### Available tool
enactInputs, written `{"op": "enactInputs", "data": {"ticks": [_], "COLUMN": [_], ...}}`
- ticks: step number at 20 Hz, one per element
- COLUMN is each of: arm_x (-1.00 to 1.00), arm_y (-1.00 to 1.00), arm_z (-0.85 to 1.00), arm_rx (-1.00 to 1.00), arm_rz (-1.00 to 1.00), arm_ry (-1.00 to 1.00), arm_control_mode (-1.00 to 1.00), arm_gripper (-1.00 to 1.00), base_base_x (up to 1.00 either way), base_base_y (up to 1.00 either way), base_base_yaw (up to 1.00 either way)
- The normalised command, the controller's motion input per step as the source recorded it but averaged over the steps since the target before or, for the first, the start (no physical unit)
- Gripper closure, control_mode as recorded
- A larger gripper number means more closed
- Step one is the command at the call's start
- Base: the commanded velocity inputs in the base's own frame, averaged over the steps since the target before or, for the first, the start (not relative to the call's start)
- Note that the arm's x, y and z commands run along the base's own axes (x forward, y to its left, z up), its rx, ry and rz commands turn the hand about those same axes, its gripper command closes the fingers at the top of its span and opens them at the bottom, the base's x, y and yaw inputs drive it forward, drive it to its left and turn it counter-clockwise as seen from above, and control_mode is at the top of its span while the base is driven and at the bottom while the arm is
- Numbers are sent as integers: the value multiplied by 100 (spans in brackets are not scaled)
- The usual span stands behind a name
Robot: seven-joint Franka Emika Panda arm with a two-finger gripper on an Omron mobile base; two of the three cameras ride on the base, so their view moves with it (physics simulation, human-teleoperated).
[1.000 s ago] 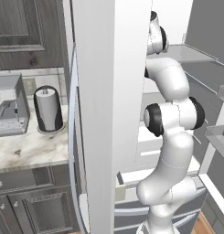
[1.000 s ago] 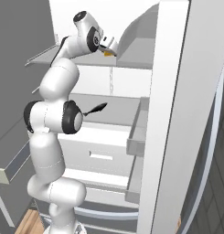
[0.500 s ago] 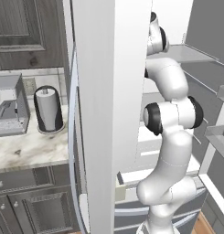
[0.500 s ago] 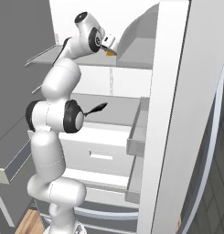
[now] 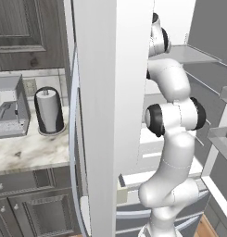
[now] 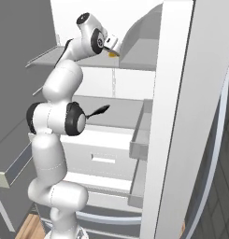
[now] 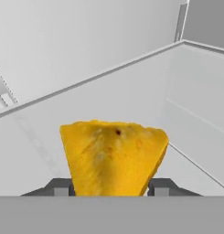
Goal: Take the cheese, fish, and garlic from the fridge and place them on the plate on the dining counter to create an appetizer plate.
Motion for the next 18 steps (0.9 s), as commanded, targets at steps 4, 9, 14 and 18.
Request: {"op": "enactInputs", "data": {"ticks": [4, 9, 14, 18], "arm_x": [-27, -88, -100, -100], "arm_y": [0, 0, 0, 0], "arm_z": [0, 0, -5, -30], "arm_rx": [0, 0, 0, 0], "arm_rz": [0, 0, 0, 2], "arm_ry": [0, 0, -1, -12], "arm_control_mode": [-100, -100, -100, -100], "arm_gripper": [100, 100, 100, 100], "base_base_x": [0, 0, 0, 0], "base_base_y": [0, 0, 0, 0], "base_base_yaw": [0, 0, 0, 0]}}
